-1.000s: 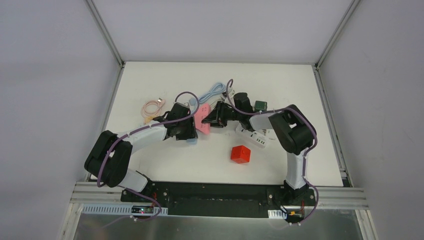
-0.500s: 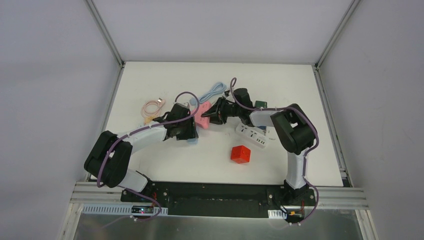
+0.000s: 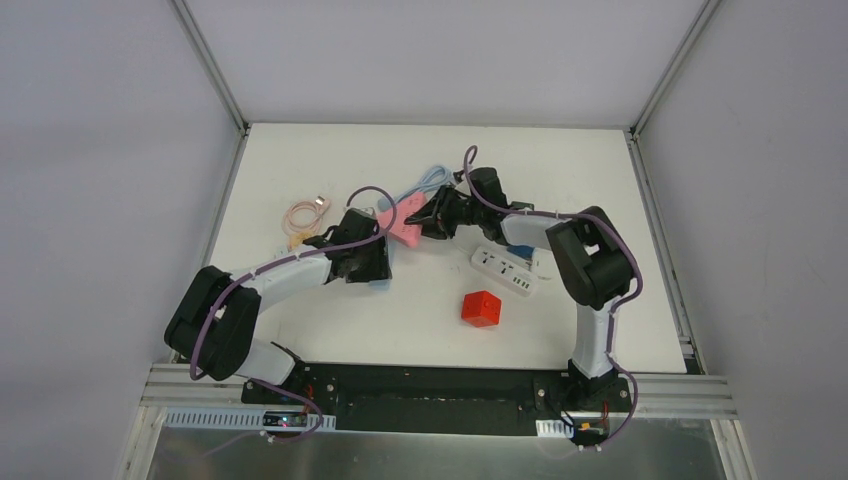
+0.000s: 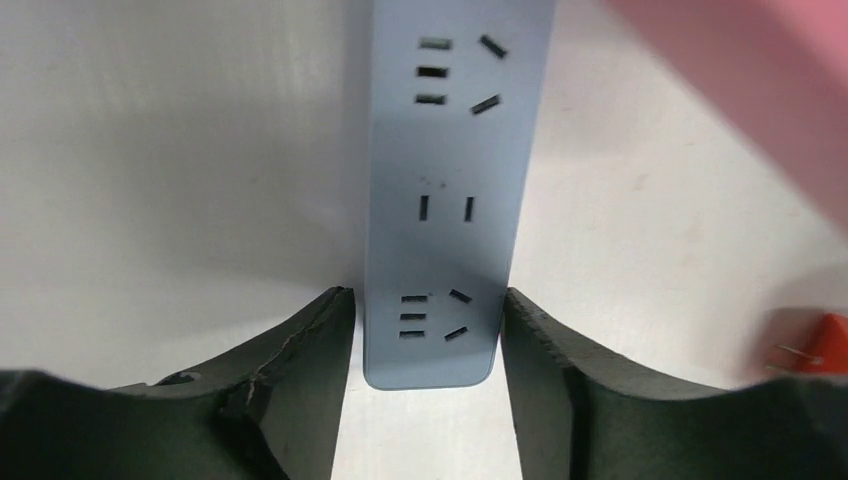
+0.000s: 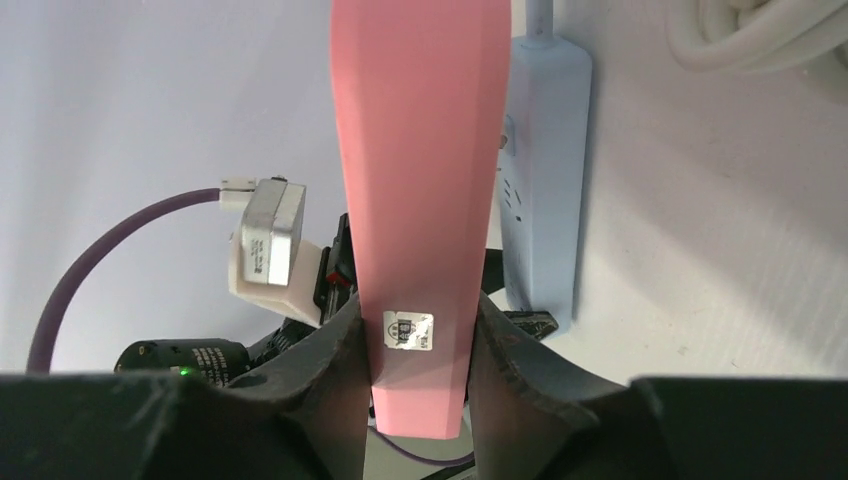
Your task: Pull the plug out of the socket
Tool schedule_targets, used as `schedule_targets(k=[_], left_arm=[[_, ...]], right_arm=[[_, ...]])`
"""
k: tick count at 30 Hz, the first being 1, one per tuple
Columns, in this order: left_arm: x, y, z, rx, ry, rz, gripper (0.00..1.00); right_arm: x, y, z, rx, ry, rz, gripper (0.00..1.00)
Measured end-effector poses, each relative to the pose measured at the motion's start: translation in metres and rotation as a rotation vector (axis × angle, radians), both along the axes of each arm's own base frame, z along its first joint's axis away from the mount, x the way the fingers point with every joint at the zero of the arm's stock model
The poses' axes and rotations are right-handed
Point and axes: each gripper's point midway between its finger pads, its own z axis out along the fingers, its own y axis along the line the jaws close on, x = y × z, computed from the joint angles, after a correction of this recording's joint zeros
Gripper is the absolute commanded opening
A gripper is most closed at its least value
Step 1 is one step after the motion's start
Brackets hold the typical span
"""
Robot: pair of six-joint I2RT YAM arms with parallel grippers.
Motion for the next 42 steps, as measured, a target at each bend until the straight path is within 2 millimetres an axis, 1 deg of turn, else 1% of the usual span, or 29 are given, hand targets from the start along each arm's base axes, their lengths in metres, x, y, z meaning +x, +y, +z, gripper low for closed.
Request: schedule_targets(k=[2,5,10,13,15,17,20,23,26,29,32,34,36,37,38,39,42], left_arm=[[-0.004,0.004,-0.002,0.02,0.014,-0.002,0.67],[-0.008,0.01,-0.003,0.045,0.027,0.005,0.72],[-0.012,0.014,-0.002,0.065,0.047,0.0,0.79],[-0.013,0.015,0.004,0.071,0.046,-0.002,0.85],[-0.01,0.016,0.012,0.075,0.026,-0.002,0.9],[-0.005,0.016,0.025,0.072,-0.007,-0.003,0.93],[0.003,0.017,0.047,0.068,-0.07,0.007,0.99],[0.011,0.022,0.071,0.075,-0.141,0.029,0.99],[0.018,0.03,0.097,0.09,-0.208,0.057,0.99],[0.025,0.042,0.117,0.103,-0.256,0.103,0.99],[0.032,0.062,0.13,0.124,-0.271,0.168,0.99],[0.036,0.08,0.136,0.147,-0.269,0.226,0.99],[0.037,0.099,0.141,0.183,-0.258,0.284,0.99],[0.037,0.11,0.144,0.206,-0.251,0.317,0.99],[0.037,0.121,0.147,0.228,-0.247,0.348,0.99],[0.037,0.128,0.15,0.245,-0.243,0.37,0.99],[0.037,0.155,0.156,0.294,-0.227,0.446,0.99]], right_arm=[[0.001,-0.002,0.002,-0.02,-0.03,-0.005,0.0],[0.003,-0.006,0.009,-0.041,-0.079,-0.014,0.0],[0.007,-0.013,0.032,-0.044,-0.165,-0.037,0.0],[0.004,-0.021,0.039,-0.054,-0.198,-0.041,0.0],[-0.001,-0.026,0.037,-0.08,-0.212,-0.035,0.0],[-0.006,-0.032,0.029,-0.118,-0.217,-0.026,0.0],[-0.023,-0.044,0.01,-0.187,-0.205,0.006,0.01],[-0.039,-0.055,-0.009,-0.247,-0.177,0.046,0.06],[-0.055,-0.063,-0.025,-0.278,-0.14,0.087,0.14],[-0.061,-0.063,-0.026,-0.267,-0.143,0.116,0.24],[-0.064,-0.063,-0.026,-0.262,-0.14,0.13,0.43],[-0.065,-0.063,-0.026,-0.264,-0.137,0.132,0.58],[-0.065,-0.065,-0.03,-0.282,-0.13,0.123,0.68],[-0.065,-0.067,-0.033,-0.298,-0.124,0.119,0.68],[-0.065,-0.07,-0.036,-0.319,-0.118,0.111,0.74],[-0.066,-0.072,-0.039,-0.334,-0.114,0.107,0.76],[-0.065,-0.08,-0.044,-0.393,-0.106,0.084,0.78]])
